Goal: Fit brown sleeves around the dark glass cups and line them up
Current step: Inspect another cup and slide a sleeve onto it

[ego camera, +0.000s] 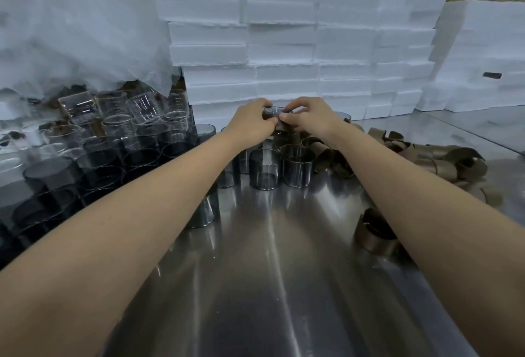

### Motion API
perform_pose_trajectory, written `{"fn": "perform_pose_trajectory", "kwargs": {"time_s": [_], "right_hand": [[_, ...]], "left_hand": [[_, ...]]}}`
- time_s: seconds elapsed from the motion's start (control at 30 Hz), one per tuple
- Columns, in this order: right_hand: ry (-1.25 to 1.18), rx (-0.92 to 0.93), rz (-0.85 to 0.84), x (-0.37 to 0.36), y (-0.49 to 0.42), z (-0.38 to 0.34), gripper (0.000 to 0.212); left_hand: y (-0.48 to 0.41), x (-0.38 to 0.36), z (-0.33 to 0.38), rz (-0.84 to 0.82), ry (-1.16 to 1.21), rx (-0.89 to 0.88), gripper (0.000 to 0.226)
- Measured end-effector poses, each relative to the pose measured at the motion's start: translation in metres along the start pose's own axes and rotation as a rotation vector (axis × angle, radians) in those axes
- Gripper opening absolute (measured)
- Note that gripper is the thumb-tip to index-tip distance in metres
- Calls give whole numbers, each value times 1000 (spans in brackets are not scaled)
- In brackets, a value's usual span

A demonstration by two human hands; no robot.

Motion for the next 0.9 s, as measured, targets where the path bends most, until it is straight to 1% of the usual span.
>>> {"fn": "perform_pose_trajectory", "kwargs": {"time_s": [0.13,0.23,0.4,0.53,0.67,0.73,0.8,0.83,0.9], "right_hand": [[15,1,-37,-8,-7,1,10],[55,1,-67,-13,-12,2,16],[368,66,-84,-23,-18,2,24],[440,67,-97,-31,-19,5,26],[543,79,-94,-38,-24,4,31],[600,82,-92,-40,-26,1,36],[628,100,-90,-40,-24,-5,42],[628,113,-85,-38,-21,-9,42],[614,121,-62,-31,-11,-16,35]], "left_hand": [[-6,2,-7,-19,-53,30,44],[-8,1,-13,-16,-110,64,39],[-15,-7,-25,-61,-232,126,34],[-18,-11,-30,-79,-368,168,45],[-19,-22,-43,-168,-558,200,44],[-19,-25,-45,-190,-560,178,41],[-18,-24,-37,-157,-498,138,39],[-16,-19,-32,-119,-458,130,40],[-10,-8,-19,-47,-398,128,43]]}}
Point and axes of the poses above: each hand's wrist, its own y-axis away from the middle knuckle, its own x-axis out of the back of the hand, z = x × y, the point moved 8 cm from there along -y, towards the middle knuckle, and after that the axes turned 4 degrees about -z, right-handed, at the moved point
